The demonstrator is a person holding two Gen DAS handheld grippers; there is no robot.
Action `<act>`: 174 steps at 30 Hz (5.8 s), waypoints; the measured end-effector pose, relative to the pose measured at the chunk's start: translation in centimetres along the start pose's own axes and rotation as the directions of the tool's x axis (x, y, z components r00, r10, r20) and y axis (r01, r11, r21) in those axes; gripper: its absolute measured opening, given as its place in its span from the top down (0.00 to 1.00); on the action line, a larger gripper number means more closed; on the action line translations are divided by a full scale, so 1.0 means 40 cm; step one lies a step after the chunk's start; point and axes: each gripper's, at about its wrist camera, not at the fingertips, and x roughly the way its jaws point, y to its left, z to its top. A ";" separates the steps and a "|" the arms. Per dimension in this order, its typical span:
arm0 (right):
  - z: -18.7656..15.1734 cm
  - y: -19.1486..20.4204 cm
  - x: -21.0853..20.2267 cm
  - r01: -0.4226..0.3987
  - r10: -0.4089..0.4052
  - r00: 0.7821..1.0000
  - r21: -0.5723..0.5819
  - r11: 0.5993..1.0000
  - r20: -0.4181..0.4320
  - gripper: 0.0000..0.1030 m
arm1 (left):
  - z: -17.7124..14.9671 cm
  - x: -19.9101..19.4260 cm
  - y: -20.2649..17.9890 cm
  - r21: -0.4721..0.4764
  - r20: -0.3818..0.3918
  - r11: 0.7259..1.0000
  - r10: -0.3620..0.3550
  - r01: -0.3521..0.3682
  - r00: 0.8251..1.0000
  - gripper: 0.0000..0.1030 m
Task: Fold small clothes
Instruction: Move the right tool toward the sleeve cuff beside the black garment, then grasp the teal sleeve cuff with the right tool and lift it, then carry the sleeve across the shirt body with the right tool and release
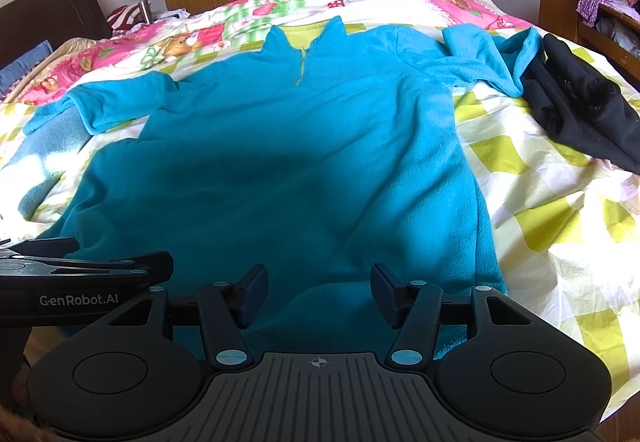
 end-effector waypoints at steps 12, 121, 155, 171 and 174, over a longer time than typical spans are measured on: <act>-0.008 0.001 0.000 0.001 -0.001 1.000 0.005 1.000 -0.003 0.45 | 0.007 0.002 -0.012 0.016 -0.004 1.000 0.021 -0.021 1.000 0.00; 0.727 -0.658 0.580 0.563 -0.562 0.826 -0.033 0.826 0.038 0.44 | 0.531 0.428 -0.453 0.283 0.109 0.932 -0.264 0.225 0.958 0.00; 0.467 0.123 0.466 0.052 0.022 0.995 -0.718 0.694 0.093 0.47 | 0.310 0.363 0.051 -0.094 0.173 0.986 -0.122 0.140 0.977 0.00; 0.512 0.238 0.577 -0.279 0.195 0.960 -0.663 0.694 -0.200 0.50 | 0.296 0.351 0.023 0.018 0.160 0.989 -0.150 0.149 0.976 0.00; 0.483 0.261 0.604 -0.268 0.152 0.962 -0.678 0.684 -0.227 0.51 | 0.295 0.354 0.015 0.038 0.155 0.988 -0.153 0.149 0.976 0.00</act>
